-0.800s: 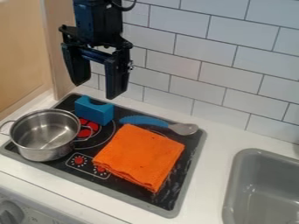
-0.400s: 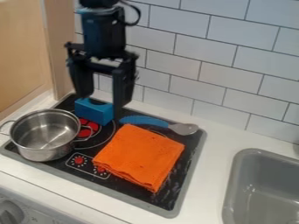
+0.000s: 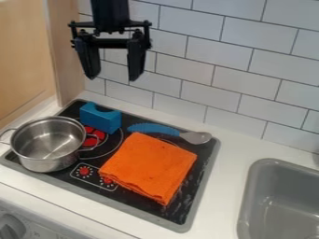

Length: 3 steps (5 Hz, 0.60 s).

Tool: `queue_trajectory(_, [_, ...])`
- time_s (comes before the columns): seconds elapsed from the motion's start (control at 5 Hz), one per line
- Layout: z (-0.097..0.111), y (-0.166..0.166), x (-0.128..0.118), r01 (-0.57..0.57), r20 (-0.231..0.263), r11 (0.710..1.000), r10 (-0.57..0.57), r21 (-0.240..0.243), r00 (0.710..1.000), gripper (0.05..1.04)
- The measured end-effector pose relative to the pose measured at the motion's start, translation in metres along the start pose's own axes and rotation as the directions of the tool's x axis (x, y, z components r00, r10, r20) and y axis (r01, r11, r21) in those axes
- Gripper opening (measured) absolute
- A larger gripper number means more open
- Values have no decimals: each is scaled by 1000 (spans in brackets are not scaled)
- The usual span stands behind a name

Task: Move the blue object on top of the orange cloth on the right side of the stove

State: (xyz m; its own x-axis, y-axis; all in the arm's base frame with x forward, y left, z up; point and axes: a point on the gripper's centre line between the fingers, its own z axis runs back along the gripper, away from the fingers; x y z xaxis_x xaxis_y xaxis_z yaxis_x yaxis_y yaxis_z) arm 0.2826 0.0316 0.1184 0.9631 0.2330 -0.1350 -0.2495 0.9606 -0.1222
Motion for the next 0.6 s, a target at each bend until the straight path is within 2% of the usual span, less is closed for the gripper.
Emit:
queue_trajectory(0.2, [0, 8, 4, -244, 31, 969, 243, 23, 969, 1001])
queue_trajectory(0.4, [-10, 15, 7, -482, 86, 875, 478, 36, 874, 1001])
queue_trajectory(0.6, [-8, 21, 15, -665, 182, 747, 649, 32, 738, 1001])
